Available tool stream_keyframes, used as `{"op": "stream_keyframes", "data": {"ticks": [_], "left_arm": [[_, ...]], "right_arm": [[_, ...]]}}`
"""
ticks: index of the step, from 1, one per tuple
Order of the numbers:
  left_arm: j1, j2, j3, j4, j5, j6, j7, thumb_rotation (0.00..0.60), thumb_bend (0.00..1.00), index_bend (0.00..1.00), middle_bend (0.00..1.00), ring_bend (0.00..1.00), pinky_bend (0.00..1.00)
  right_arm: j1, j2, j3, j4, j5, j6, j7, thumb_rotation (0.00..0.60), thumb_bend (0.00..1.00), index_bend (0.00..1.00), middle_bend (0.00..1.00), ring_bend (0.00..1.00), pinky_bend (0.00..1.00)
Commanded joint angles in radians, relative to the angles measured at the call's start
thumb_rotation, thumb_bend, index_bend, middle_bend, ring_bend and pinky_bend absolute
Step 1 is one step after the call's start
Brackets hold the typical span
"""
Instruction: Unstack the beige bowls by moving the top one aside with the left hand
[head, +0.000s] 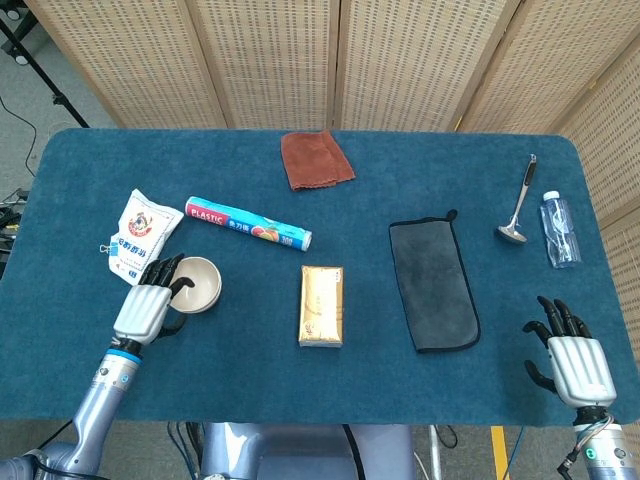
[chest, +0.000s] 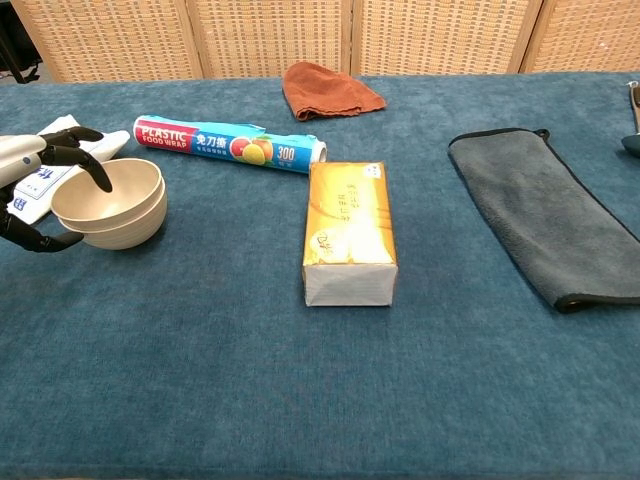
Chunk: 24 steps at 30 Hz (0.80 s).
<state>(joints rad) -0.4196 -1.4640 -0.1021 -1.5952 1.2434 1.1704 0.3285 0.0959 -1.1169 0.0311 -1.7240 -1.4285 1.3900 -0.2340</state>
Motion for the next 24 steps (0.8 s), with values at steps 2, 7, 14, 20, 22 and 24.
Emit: {"op": "stream_keyframes", "data": {"ticks": [2,7,14,20,22,24], "left_arm": [[-0.002,0.000,0.001,-0.003,-0.004,-0.001,0.005,0.600,0.31,0.41,0.00,0.00,0.00],[-0.003,0.001,0.001,-0.004,-0.007,0.001,0.008,0.600,0.31,0.44,0.00,0.00,0.00],[-0.004,0.003,0.001,-0.007,-0.010,0.004,0.008,0.600,0.31,0.45,0.00,0.00,0.00],[-0.005,0.003,0.002,-0.007,-0.011,0.005,0.009,0.600,0.31,0.47,0.00,0.00,0.00],[-0.005,0.001,0.004,-0.006,-0.012,0.004,0.009,0.600,0.32,0.48,0.00,0.00,0.00],[-0.005,0.000,0.005,-0.003,-0.013,0.004,0.010,0.600,0.32,0.48,0.00,0.00,0.00]], "right_arm": [[0.000,0.000,0.000,0.000,0.000,0.000,0.000,0.600,0.31,0.34,0.06,0.02,0.17],[0.000,0.000,0.000,0.000,0.000,0.000,-0.001,0.600,0.31,0.34,0.07,0.02,0.17],[0.000,-0.001,0.000,0.001,0.002,0.000,-0.003,0.600,0.31,0.34,0.07,0.02,0.17],[0.000,0.000,0.000,-0.001,0.003,0.000,-0.005,0.600,0.31,0.34,0.07,0.02,0.17],[0.000,0.000,0.000,-0.001,0.004,-0.001,-0.005,0.600,0.31,0.34,0.06,0.02,0.17],[0.000,0.000,0.000,-0.002,0.004,-0.001,-0.006,0.600,0.31,0.34,0.06,0.02,0.17]]}}
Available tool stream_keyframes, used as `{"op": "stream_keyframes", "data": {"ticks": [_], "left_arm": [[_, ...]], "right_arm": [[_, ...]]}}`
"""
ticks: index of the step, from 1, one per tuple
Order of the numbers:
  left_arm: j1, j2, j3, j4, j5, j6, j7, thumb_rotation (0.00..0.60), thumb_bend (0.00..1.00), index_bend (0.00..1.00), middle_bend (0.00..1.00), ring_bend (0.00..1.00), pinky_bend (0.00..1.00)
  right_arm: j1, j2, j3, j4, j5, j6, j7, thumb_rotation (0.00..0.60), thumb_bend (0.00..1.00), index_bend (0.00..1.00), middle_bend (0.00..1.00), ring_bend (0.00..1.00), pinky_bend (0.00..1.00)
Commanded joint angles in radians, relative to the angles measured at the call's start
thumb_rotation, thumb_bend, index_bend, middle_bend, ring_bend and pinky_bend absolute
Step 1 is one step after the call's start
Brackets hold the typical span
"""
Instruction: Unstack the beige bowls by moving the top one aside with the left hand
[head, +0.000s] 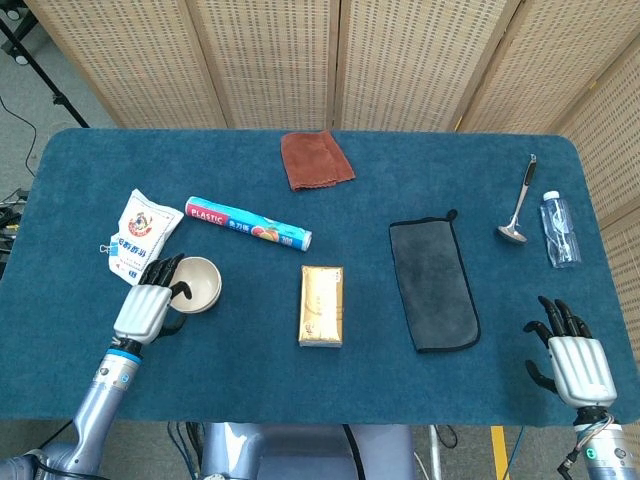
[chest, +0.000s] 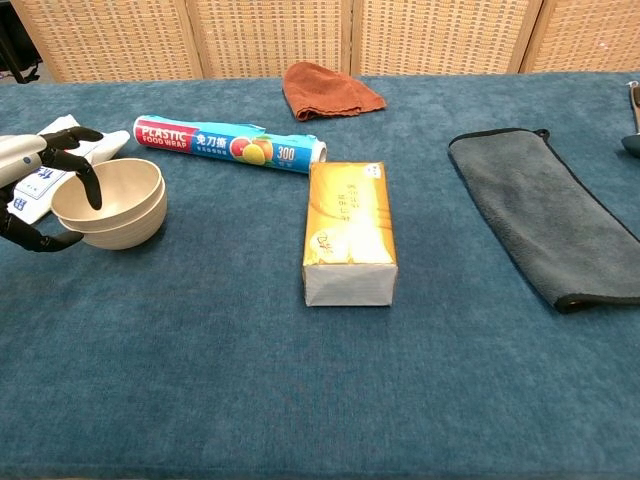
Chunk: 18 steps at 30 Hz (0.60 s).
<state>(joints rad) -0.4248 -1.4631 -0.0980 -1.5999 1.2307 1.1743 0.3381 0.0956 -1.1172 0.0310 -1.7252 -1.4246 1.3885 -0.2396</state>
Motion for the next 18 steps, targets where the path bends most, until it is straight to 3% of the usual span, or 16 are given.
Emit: {"op": "stream_keyframes", "data": {"ticks": [1,18], "left_arm": [[0.000,-0.002,0.000,0.002,-0.002,-0.001,0.000,0.600,0.32,0.48,0.00,0.00,0.00],[-0.001,-0.012,0.000,0.016,0.001,0.008,-0.005,0.600,0.33,0.49,0.00,0.00,0.00]], "right_arm": [[0.000,0.000,0.000,-0.001,0.000,0.001,-0.001,0.600,0.31,0.34,0.06,0.02,0.17],[0.000,0.001,0.000,-0.001,0.005,-0.003,-0.003,0.600,0.31,0.34,0.06,0.02,0.17]]}}
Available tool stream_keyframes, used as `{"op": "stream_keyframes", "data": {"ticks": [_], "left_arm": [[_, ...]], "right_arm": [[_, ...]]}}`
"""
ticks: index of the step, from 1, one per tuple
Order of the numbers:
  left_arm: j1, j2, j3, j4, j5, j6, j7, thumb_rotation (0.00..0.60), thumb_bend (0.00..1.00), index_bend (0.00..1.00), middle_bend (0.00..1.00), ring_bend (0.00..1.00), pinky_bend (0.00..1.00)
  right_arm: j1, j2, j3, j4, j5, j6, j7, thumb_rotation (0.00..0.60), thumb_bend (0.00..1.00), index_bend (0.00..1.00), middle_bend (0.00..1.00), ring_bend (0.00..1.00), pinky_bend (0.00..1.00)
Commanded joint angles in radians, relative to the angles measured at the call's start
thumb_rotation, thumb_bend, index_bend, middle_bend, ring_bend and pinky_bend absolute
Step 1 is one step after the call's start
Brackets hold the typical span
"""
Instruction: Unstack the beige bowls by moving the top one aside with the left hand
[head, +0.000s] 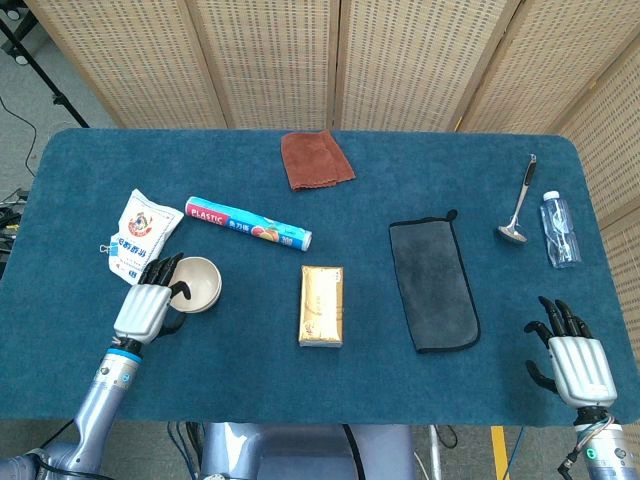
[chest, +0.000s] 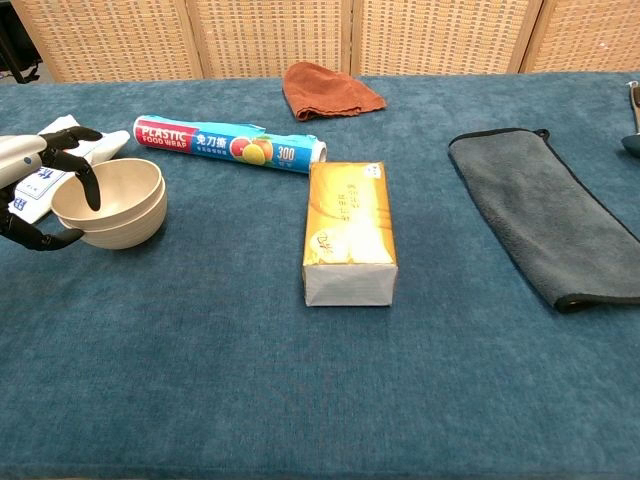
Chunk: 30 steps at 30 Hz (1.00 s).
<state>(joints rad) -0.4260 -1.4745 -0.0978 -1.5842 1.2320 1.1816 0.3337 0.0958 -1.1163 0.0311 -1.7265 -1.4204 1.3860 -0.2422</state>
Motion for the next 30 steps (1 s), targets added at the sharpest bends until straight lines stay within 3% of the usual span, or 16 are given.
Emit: {"op": "stream_keyframes", "data": {"ticks": [1,30], "left_arm": [[0.000,-0.001,0.000,0.001,0.000,0.001,0.000,0.600,0.33,0.49,0.00,0.00,0.00],[-0.002,-0.001,0.001,-0.011,-0.004,0.004,0.011,0.600,0.35,0.65,0.00,0.00,0.00]], "right_arm": [[0.000,0.000,0.000,0.000,0.001,0.000,-0.001,0.600,0.31,0.34,0.06,0.02,0.17],[0.000,-0.001,0.001,0.000,0.007,-0.001,-0.007,0.600,0.31,0.34,0.06,0.02,0.17]]}}
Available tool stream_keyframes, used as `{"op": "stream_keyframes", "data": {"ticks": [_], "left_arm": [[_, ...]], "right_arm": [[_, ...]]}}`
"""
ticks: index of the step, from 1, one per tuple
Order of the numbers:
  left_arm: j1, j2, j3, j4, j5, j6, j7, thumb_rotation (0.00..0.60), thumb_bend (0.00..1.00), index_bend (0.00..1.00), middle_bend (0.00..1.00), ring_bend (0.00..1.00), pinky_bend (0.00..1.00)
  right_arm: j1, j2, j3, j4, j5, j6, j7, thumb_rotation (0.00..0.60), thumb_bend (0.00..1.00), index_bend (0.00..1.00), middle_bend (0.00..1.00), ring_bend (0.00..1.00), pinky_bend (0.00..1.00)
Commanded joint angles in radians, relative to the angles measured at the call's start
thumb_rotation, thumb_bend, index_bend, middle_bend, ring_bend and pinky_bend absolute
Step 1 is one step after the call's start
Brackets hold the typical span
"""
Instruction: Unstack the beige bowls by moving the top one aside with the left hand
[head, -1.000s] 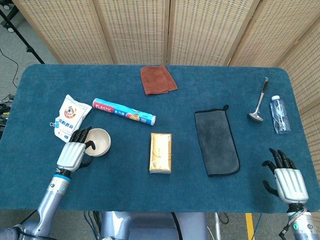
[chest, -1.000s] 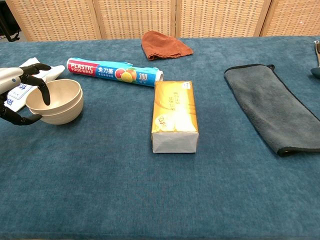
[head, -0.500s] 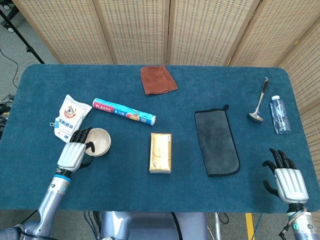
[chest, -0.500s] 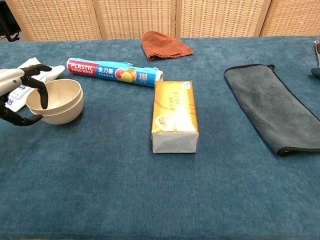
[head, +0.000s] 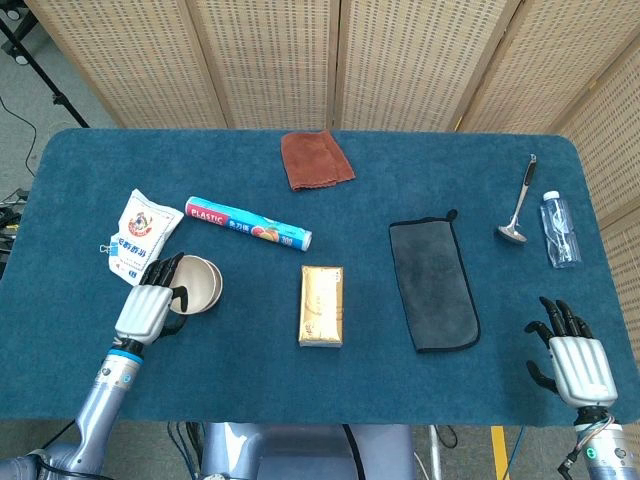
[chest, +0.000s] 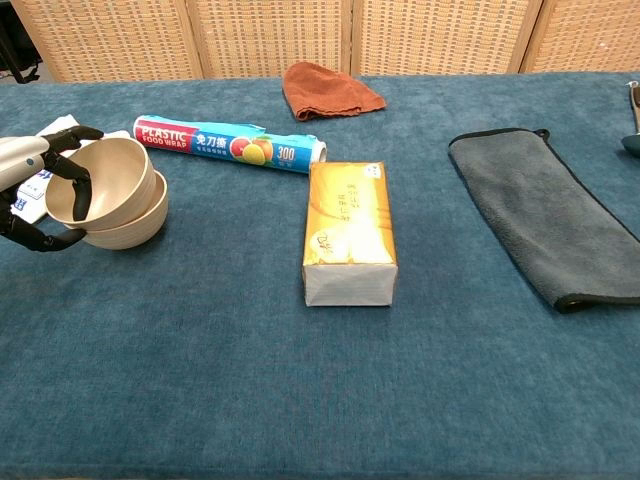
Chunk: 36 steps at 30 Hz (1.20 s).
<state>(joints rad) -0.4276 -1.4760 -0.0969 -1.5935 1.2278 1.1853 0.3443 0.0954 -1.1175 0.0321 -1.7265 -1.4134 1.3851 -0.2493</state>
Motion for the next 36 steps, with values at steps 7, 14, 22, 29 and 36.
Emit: {"op": "stream_keyframes", "data": {"ticks": [7,14,22,29,36], "left_arm": [[0.000,0.002,0.000,-0.005,-0.001,0.002,0.000,0.600,0.35,0.66,0.00,0.00,0.00],[-0.001,0.004,-0.005,-0.007,0.000,0.006,-0.003,0.600,0.35,0.66,0.00,0.00,0.00],[-0.006,0.009,-0.016,-0.017,-0.001,0.011,-0.001,0.600,0.35,0.66,0.00,0.00,0.00],[-0.010,0.013,-0.020,-0.029,-0.001,0.013,0.006,0.600,0.35,0.66,0.00,0.00,0.00],[-0.013,0.015,-0.021,-0.036,-0.004,0.015,0.012,0.600,0.35,0.66,0.00,0.00,0.00]], "right_arm": [[0.000,0.000,0.000,-0.001,0.003,-0.001,-0.002,0.600,0.31,0.34,0.07,0.02,0.17],[0.000,0.000,0.000,-0.002,0.005,-0.002,-0.005,0.600,0.31,0.34,0.07,0.02,0.17],[0.000,0.000,0.000,-0.003,0.007,-0.003,-0.008,0.600,0.31,0.34,0.07,0.02,0.17],[0.000,0.001,0.001,-0.004,0.007,-0.001,-0.008,0.600,0.31,0.34,0.06,0.02,0.17],[-0.001,0.002,0.001,-0.004,0.007,-0.001,-0.007,0.600,0.31,0.34,0.07,0.02,0.17]]}}
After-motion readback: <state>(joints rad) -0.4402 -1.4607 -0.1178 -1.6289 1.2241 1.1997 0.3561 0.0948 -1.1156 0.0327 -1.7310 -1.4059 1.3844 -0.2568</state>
